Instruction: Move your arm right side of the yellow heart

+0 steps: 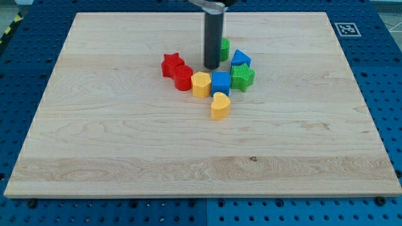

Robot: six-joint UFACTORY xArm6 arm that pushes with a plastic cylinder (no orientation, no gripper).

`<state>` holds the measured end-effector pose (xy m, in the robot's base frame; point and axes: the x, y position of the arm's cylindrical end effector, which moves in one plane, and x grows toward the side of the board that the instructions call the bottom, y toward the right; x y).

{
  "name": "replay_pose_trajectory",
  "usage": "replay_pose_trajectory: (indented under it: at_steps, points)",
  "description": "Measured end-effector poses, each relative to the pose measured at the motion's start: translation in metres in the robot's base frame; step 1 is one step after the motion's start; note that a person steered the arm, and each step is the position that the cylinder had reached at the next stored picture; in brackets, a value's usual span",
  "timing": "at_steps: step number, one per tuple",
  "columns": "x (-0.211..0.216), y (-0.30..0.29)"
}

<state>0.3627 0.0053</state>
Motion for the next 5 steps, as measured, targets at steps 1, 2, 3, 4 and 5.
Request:
replay_pose_trajectory:
  at_steps: [1, 2, 3, 4, 5]
  points:
    - [-0.041, -0.014]
    - [-0.068, -0.056]
    - [-0.069, -0.126]
    - [-0.048, -0.179]
    - [-0.001, -0.203]
